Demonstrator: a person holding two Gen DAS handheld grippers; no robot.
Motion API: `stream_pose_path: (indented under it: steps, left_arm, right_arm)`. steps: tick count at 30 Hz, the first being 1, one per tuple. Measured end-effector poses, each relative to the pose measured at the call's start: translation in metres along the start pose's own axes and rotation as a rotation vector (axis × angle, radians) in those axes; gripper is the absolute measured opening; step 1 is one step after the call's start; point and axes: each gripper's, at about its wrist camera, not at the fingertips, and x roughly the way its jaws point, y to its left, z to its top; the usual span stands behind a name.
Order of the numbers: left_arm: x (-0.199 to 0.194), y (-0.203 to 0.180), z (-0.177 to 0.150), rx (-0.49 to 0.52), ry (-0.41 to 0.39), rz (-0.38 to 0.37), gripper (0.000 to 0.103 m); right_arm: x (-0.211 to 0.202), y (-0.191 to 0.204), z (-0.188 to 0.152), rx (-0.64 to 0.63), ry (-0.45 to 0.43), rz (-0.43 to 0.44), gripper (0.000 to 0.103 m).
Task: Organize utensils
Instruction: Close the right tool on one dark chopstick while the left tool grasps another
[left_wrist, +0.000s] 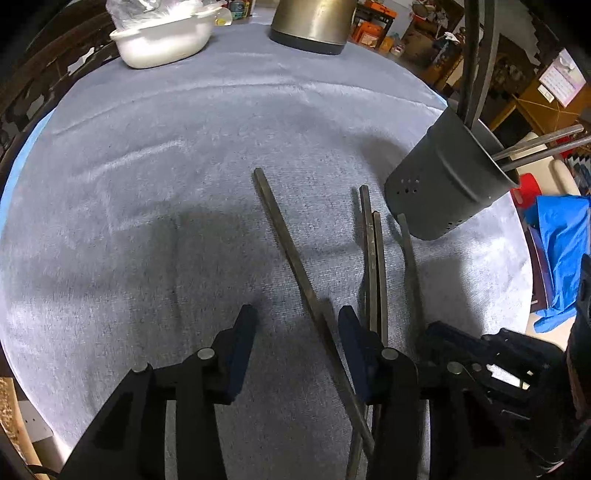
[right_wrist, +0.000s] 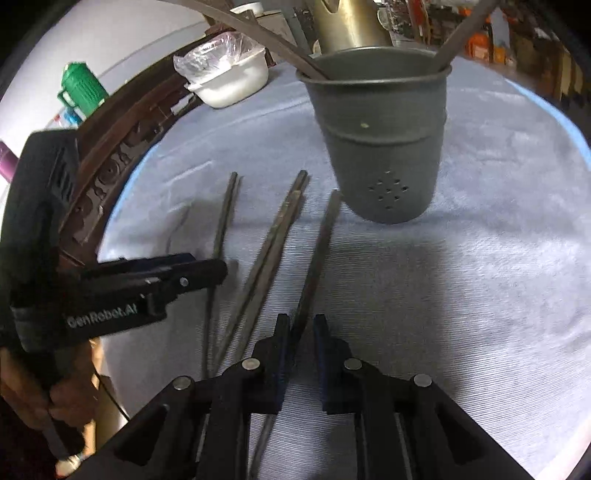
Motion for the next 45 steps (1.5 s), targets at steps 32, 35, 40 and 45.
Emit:
stream_pose_path:
  steps: [32,35,40,45]
  left_arm:
    - [-0.014,0.035,-0.020,-0.044,0.067,-0.163,0.029]
    - [-0.015,0.036,-0.004,-0.049,0.048,-0.151,0.037]
    - [-0.001,0.025,0.021,-0.033,0.057,-0.098,0.038]
    - [0.003,0.014,0.041,-0.010,0.051,-0.085,0.039]
  right_arm:
    - [0.000,-0.028,0.005,0.107,0.164,0.054,0.014]
    - [0.002,-0.030,0.016,0.113,0.141,0.031,0.021]
    - [0.012,-0.028,0.034,0.111,0.152,-0.005,0.024]
    - [0.018,-0.021,0.045,0.097,0.150,-0.041,0.024]
